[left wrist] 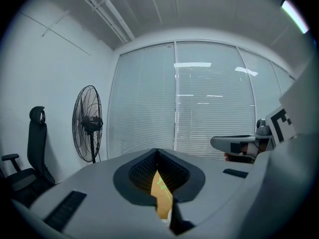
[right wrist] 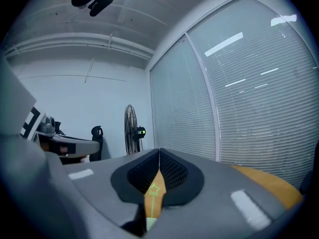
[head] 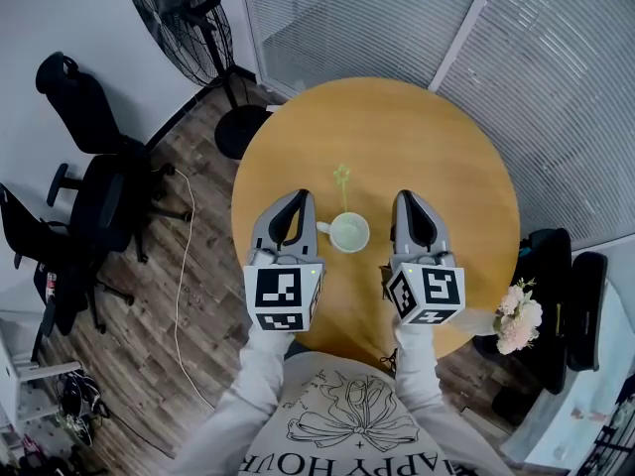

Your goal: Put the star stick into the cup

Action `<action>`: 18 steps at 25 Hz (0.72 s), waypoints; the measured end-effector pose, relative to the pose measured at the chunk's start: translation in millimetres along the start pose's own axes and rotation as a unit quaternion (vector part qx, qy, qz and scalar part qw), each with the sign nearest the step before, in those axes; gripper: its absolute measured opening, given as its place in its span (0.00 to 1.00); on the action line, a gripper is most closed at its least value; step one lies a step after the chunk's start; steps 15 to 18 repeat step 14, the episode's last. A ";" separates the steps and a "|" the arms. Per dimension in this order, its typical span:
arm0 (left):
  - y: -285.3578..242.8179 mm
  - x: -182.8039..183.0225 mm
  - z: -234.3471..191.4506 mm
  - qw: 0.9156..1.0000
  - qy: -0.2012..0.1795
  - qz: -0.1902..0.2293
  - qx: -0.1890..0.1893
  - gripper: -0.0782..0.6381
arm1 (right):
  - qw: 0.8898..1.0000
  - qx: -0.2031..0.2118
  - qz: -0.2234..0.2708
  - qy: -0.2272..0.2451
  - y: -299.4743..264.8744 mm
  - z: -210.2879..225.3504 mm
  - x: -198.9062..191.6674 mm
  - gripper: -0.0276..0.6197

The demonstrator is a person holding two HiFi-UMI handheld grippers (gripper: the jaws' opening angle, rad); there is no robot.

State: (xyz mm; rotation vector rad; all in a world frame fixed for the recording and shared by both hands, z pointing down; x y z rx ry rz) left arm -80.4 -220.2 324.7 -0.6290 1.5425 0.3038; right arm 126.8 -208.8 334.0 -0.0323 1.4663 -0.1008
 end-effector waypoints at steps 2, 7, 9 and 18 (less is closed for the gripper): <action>1.0 0.7 1.2 1.000 -0.001 0.003 -0.001 0.12 | 1.000 0.001 0.000 -0.001 1.4 0.2 0.2 0.07; 4.3 0.4 1.3 1.000 0.000 -0.001 0.002 0.12 | 1.000 0.000 0.001 -0.001 2.7 -1.0 1.3 0.07; 5.5 1.2 1.8 1.000 -0.001 0.001 0.001 0.12 | 1.000 0.000 0.000 0.001 3.4 -1.3 1.3 0.07; 9.1 1.4 2.8 1.000 -0.003 0.004 0.001 0.12 | 1.000 0.000 0.000 -0.002 6.1 -1.9 0.9 0.07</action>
Point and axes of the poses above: the fingertips, and each gripper's own axes: y backward along the fingers, z to its right, x out of its top, the point moved 8 cm from there along y, backward along the fingers, and after that the axes turned 11 degrees about -x, right-handed, at the moved point
